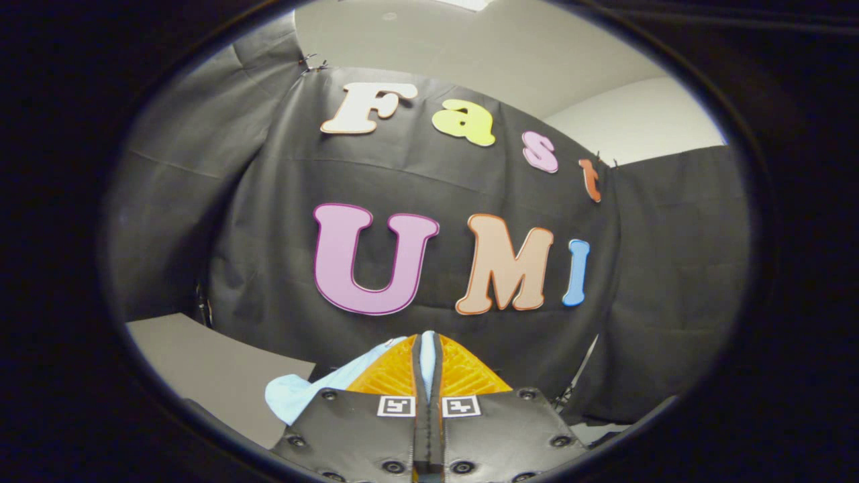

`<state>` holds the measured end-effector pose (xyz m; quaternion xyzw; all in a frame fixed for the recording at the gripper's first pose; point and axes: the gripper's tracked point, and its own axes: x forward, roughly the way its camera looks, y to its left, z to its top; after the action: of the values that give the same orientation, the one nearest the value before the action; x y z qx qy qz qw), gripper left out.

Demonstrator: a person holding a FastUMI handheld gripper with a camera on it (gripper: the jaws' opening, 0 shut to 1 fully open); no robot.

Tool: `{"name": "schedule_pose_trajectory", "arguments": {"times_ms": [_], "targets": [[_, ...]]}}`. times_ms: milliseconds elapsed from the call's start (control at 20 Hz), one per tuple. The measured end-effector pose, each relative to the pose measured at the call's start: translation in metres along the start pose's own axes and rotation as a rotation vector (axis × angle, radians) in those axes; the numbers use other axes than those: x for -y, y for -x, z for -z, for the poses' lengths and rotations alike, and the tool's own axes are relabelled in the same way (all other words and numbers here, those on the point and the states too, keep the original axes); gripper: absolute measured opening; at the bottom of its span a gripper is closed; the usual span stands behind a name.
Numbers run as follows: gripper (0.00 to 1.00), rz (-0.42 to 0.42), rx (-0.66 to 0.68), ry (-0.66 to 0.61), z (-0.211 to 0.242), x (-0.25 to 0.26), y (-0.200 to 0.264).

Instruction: Put the clothes into the washing machine and then close the washing machine lid.

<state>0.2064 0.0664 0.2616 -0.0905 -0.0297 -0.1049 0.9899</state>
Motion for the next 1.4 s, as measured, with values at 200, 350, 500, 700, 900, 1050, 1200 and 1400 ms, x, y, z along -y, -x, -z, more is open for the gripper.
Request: {"name": "schedule_pose_trajectory", "arguments": {"times_ms": [200,350,500,700,900,1050,1200,1400], "targets": [[0.0,0.018,-0.018,-0.005,0.005,0.011,-0.012],[0.0,0.009,-0.031,-0.007,0.016,0.011,-0.021],[0.0,0.019,-0.069,0.002,0.035,0.015,-0.034],[0.0,0.027,-0.138,0.012,0.065,0.022,-0.059],[0.0,0.032,-0.202,-0.004,0.103,0.032,-0.09],[0.0,0.022,-0.281,-0.018,0.154,0.034,-0.1],[0.01,0.012,-0.356,-0.026,0.209,0.031,-0.109],[0.01,-0.072,-0.455,-0.015,0.265,0.004,-0.105]]}}
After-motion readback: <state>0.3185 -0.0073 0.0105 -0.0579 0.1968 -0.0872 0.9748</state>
